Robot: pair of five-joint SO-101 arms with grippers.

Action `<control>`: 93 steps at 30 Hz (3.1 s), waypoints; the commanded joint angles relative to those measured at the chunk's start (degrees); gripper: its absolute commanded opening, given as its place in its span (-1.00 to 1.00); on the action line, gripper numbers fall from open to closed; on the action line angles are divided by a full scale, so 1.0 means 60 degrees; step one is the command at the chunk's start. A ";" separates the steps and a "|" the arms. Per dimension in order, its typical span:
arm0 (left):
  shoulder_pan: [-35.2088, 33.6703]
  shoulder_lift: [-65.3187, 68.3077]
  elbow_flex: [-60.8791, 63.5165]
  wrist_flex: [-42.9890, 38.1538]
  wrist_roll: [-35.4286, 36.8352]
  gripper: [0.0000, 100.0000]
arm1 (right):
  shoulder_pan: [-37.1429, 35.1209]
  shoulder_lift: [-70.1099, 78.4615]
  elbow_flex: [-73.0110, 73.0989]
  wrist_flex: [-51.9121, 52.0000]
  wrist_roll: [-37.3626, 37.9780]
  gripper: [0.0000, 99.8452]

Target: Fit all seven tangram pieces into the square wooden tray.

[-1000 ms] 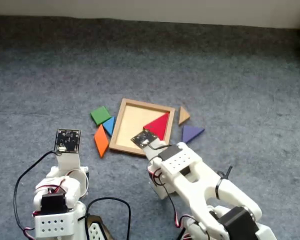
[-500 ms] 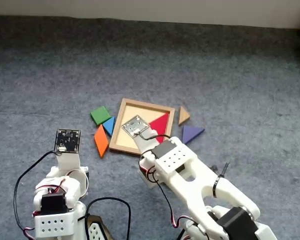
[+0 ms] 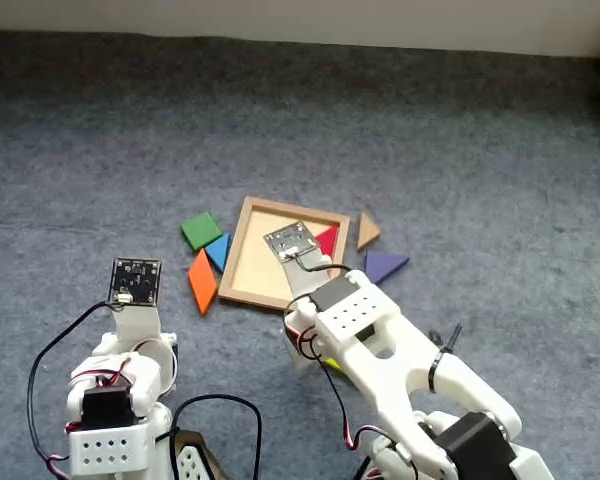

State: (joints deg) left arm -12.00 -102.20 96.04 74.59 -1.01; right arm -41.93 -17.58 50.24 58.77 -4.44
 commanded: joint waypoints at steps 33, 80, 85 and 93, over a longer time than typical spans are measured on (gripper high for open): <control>-0.0051 -0.0081 0.0198 0.0059 0.0059 -0.99 | 0.0154 -0.0022 0.0037 0.0198 -0.0733 -0.24; -0.0051 -0.0081 0.0198 0.0059 0.0059 -0.99 | 0.0139 0.1238 -0.0755 0.0125 -0.0703 -0.24; -0.0051 -0.0081 0.0198 0.0059 0.0059 -0.99 | 0.0154 0.1238 -0.0755 0.0081 -0.0689 -0.24; -0.0051 -0.0081 0.0198 0.0059 0.0059 -0.99 | 0.0154 0.1326 -0.0769 0.0051 -0.0689 -0.24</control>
State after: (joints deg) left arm -12.00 -102.20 96.04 74.59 -1.01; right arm -41.76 -9.76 49.10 59.74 -8.31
